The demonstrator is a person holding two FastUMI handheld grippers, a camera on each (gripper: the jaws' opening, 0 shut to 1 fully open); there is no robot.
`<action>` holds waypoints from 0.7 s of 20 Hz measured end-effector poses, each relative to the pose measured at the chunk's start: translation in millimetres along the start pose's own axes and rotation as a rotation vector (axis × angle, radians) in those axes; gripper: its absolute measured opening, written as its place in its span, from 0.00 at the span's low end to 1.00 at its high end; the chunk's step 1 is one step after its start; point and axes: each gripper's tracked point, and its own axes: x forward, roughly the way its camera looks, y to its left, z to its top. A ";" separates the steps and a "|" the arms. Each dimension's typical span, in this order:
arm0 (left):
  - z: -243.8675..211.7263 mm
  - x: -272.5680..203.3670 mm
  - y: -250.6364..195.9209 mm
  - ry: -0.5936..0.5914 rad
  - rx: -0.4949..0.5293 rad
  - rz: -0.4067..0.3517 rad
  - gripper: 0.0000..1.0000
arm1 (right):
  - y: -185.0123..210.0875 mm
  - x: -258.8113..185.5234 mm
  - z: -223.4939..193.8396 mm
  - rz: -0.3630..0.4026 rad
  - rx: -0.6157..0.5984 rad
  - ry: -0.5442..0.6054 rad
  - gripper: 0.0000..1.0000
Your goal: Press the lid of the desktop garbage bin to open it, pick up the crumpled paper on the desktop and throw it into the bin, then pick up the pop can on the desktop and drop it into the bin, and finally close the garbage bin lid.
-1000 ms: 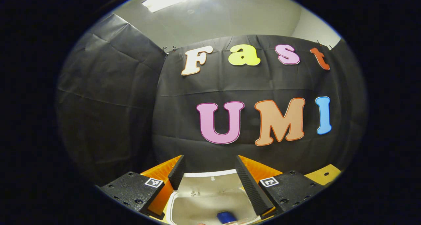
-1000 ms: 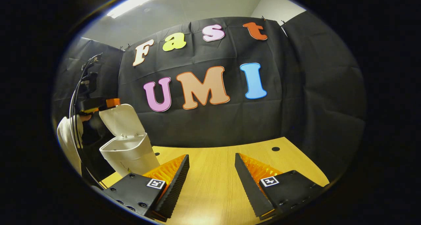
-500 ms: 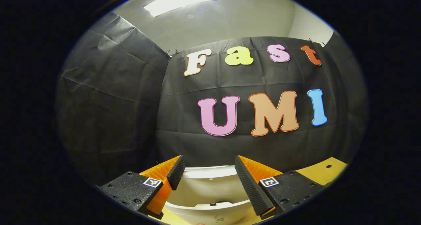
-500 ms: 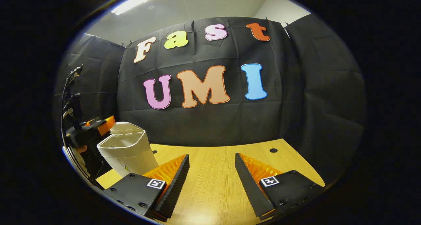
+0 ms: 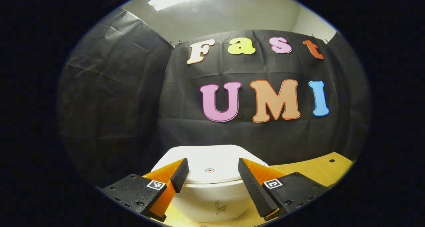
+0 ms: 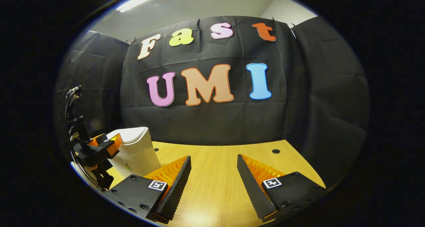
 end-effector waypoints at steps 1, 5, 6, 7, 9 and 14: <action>5.5 -2.7 0.9 -0.062 0.020 0.001 0.94 | 0.0 -0.7 -1.6 0.000 0.000 0.004 0.89; 1.4 -3.6 -0.3 -0.140 0.056 0.017 0.93 | 1.7 -2.1 -4.9 -0.003 -0.011 0.014 0.89; -1.7 -2.8 -0.6 -0.129 0.048 0.024 0.93 | 0.4 -3.3 -6.0 -0.006 -0.013 0.015 0.89; -2.4 -2.4 -0.9 -0.119 0.038 0.029 0.94 | -0.4 -3.4 -6.7 -0.008 -0.012 0.017 0.89; -3.4 -4.1 -2.5 -0.115 0.017 0.026 0.94 | 0.1 -3.4 -9.1 -0.007 -0.007 0.020 0.89; -0.2 -5.7 -4.5 -0.128 0.033 -0.003 0.94 | 9.4 -3.1 -9.3 0.018 -0.013 0.019 0.89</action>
